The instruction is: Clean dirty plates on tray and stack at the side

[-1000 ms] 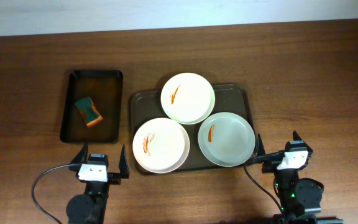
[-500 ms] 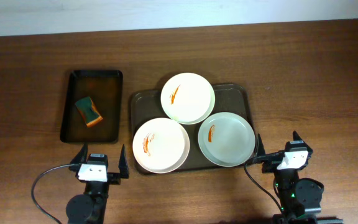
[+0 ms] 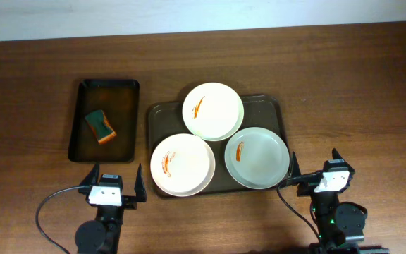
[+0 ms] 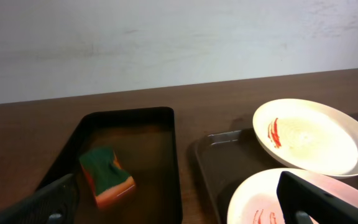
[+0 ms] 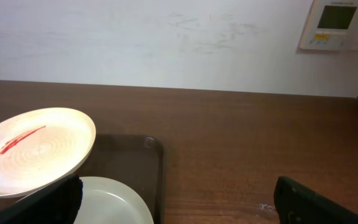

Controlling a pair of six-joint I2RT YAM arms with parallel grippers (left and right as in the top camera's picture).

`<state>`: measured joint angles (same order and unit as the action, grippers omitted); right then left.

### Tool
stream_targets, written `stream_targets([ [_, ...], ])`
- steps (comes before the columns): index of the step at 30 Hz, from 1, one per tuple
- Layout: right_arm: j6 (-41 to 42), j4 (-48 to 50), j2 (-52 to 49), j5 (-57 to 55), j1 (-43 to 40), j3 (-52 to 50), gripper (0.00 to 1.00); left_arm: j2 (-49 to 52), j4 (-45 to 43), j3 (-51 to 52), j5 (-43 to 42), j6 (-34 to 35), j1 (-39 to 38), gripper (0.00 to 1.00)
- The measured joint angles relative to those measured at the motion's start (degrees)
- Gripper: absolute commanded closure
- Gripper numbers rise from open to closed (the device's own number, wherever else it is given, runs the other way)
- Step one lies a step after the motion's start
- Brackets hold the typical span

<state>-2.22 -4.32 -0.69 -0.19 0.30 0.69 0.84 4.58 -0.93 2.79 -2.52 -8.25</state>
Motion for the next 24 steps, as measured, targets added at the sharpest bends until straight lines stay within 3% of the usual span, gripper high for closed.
stream_targets([
  [12,0.02,0.00,0.00,-0.02,0.00,0.00,0.02,0.00,0.11,0.00,-0.42,0.22,0.00,0.00],
  [14,0.02,0.00,0.00,-0.02,0.00,0.00,0.02,0.00,-0.26,0.02,-5.73,4.20,0.00,0.00],
  [18,0.00,0.00,0.00,-0.02,0.00,0.00,0.02,0.00,-5.31,0.17,-24.85,17.27,-0.09,0.01],
  [22,0.00,0.00,0.00,0.00,0.00,0.00,0.02,0.00,-13.22,-0.17,-34.12,24.44,-0.09,0.01],
  [24,0.02,0.00,0.00,0.00,0.00,0.00,0.01,0.04,-10.12,-3.65,-35.15,24.63,-0.11,0.01],
])
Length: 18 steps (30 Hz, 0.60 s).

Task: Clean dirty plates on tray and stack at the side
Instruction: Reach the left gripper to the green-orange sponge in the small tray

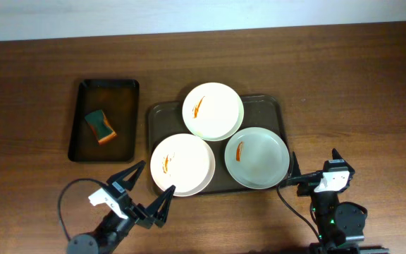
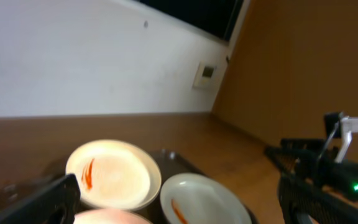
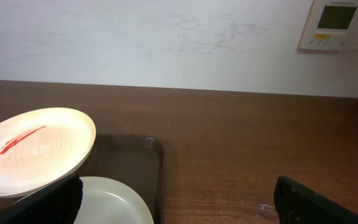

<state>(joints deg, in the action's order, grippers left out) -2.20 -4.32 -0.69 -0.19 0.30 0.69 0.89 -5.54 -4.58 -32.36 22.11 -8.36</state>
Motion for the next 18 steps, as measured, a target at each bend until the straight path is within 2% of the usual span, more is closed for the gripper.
stream_targets([
  [2,0.00,-0.02,0.00,0.00,0.00,0.00,0.02,0.44,9.55,-7.63,2.99,-1.64,0.00,0.01],
  [4,0.00,-0.02,0.00,0.00,0.00,-0.02,0.02,3.67,20.44,-19.50,10.62,-8.22,0.00,0.01],
  [5,0.00,0.00,0.07,-0.02,0.00,-0.02,0.02,8.02,29.42,-27.65,15.93,-11.56,0.00,0.01],
  [7,0.00,-0.04,0.04,0.00,0.00,-0.02,0.02,14.97,36.63,-35.78,22.01,-14.27,0.02,0.01],
  [8,0.02,0.00,0.07,0.00,0.00,-0.02,0.02,24.28,43.17,-44.19,26.69,-15.78,0.00,0.01],
  [9,-0.02,-0.07,-0.02,0.00,-0.02,-0.02,0.02,29.49,46.53,-47.89,28.61,-16.94,0.00,0.01],
  [10,-0.02,0.02,0.15,-0.04,-0.02,-0.02,0.02,36.41,53.48,-53.88,30.58,-18.36,0.07,0.01],
  [13,-0.02,0.02,0.07,-0.02,-0.02,0.00,0.02,65.66,67.54,-73.57,36.89,-22.82,0.83,0.01],
  [14,-0.02,-0.04,-0.04,0.00,-0.02,-0.02,0.02,73.53,69.75,-77.55,37.99,-23.45,1.53,0.01],
  [15,0.02,0.00,0.09,-0.02,-0.02,0.00,0.02,81.53,75.63,-83.03,38.75,-24.06,2.40,0.01],
  [18,0.02,0.00,0.07,-0.02,-0.02,0.00,0.02,98.84,83.25,-94.75,39.69,-24.52,5.51,0.01],
])
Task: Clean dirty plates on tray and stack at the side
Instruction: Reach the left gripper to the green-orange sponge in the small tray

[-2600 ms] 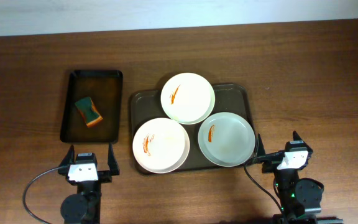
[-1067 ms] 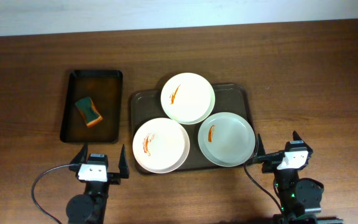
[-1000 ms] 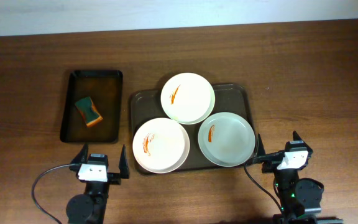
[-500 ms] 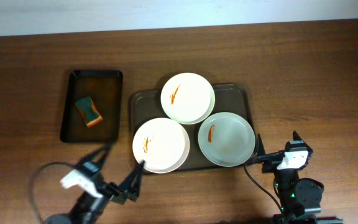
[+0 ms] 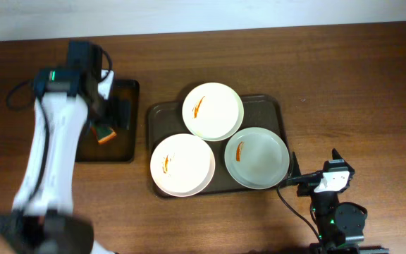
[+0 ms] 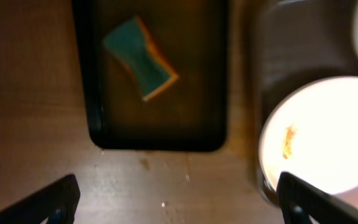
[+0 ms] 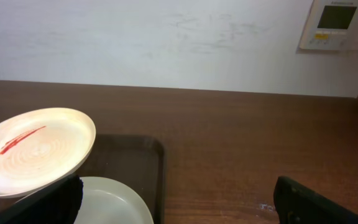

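Three dirty plates lie on the brown tray (image 5: 280, 113): a cream one at the back (image 5: 213, 111), a cream one front left (image 5: 182, 164) and a pale green one front right (image 5: 256, 157), each with red-orange smears. The green-and-orange sponge (image 6: 140, 57) lies in the black tray (image 6: 219, 93). My left gripper (image 5: 115, 113) hangs open above that black tray, looking down on the sponge, nothing between its fingers (image 6: 48, 202). My right gripper (image 5: 316, 176) rests open at the table's front, just right of the pale green plate (image 7: 104, 202), facing the back plate (image 7: 33, 149).
The left arm (image 5: 48, 155) stretches from the front left over the table to the black tray and covers part of it in the overhead view. Bare wooden table (image 5: 358, 92) lies right of the brown tray and in front of the black tray (image 6: 166, 186).
My left gripper was low at the table's front by the front-left plate, turned to the right. Now it is raised over the black tray, pointing down at the sponge. The right arm has not moved.
Both grippers first rested open at the table's front edge, facing the trays. Then the left one was swung toward the right, beside the front-left plate. Now it hangs open over the sponge tray. Plates, sponge and right gripper stayed in place.
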Controlling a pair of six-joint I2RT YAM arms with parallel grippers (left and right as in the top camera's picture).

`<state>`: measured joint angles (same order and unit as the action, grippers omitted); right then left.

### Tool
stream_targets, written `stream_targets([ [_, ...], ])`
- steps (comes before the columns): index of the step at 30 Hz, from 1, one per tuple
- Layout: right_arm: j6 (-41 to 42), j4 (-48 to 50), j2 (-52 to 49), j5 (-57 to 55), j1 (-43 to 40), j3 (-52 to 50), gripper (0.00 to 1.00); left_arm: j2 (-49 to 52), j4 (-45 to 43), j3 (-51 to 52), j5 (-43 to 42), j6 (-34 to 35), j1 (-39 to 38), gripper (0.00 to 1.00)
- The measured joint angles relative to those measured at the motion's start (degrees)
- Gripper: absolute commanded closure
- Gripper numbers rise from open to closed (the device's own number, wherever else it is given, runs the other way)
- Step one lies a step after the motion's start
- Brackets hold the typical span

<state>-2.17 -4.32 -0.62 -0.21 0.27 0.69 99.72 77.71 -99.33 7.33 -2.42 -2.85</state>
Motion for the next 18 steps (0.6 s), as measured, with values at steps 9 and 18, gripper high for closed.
stream_targets([
  [9,-0.02,0.00,0.00,0.00,0.00,0.00,0.02,16.55,-6.84,-3.52,-5.75,14.60,8.72,0.01],
  [18,-0.02,0.00,0.00,0.00,0.00,0.00,0.02,21.68,-9.66,-3.65,-8.66,26.93,10.54,0.13],
])
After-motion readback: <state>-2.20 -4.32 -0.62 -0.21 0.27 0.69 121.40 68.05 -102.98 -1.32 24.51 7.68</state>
